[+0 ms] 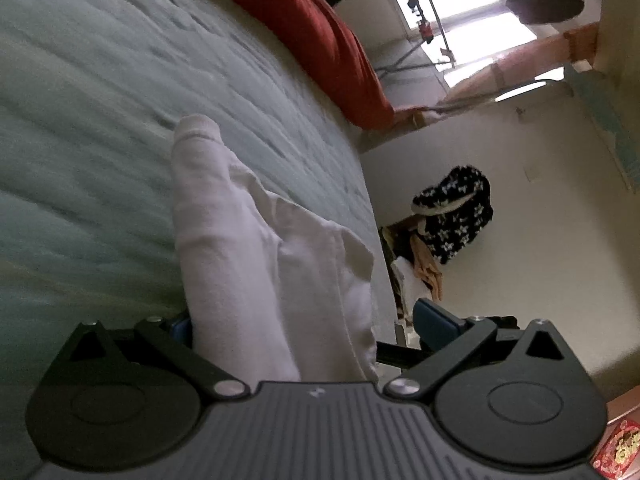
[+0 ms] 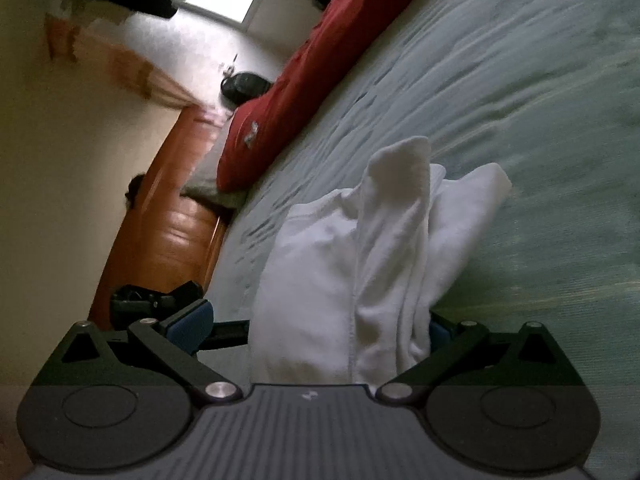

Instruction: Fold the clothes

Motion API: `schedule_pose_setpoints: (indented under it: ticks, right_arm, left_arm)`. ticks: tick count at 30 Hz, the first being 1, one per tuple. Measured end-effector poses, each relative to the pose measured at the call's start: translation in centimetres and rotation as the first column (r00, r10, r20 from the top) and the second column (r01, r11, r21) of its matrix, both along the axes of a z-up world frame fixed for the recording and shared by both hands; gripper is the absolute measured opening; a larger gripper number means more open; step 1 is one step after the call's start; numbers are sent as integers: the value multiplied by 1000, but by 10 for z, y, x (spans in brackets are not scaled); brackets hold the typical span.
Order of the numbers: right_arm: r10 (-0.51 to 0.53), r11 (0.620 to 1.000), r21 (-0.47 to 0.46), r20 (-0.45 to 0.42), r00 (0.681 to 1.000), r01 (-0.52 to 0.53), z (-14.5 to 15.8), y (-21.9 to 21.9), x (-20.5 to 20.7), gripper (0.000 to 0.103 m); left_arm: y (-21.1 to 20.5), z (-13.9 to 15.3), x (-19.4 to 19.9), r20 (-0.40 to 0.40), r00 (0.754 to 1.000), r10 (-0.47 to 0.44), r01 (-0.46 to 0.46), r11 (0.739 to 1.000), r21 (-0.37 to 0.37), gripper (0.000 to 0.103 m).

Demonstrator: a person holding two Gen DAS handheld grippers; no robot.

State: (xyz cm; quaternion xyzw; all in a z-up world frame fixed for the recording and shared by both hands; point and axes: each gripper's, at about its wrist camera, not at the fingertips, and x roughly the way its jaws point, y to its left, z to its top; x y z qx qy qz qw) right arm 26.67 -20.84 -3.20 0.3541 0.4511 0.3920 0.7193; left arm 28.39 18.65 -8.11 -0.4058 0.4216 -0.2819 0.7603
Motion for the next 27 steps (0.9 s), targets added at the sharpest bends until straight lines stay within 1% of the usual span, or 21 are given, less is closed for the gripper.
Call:
schedule_pose_setpoints:
  ticks: [7,15,19,22,27]
  right_arm:
    - [78,997,-16,8,997,-78,12,70,-2,103]
    - [171,985,-18,38,985,-170,32,165,-4,103]
    - [221,975,-15,47,974,-220,38,216,-1,103]
    - [248,969,-4,47,968,-248,39,253,2,103]
    - [288,958,-12,54,956,-288,39,318,8,103]
  left_arm:
    - [69,9,-18,20,997,76,-76,997,15,102]
    - [151,30,-42,59,984,168,-171,984,56,102]
    - [193,34,-50,64,973,223,-227,972,66,102]
    - [227,34,-55,61,960,275,-278,958,62,102]
    - [276,26,-60,45,931,363,-366,926,93,102]
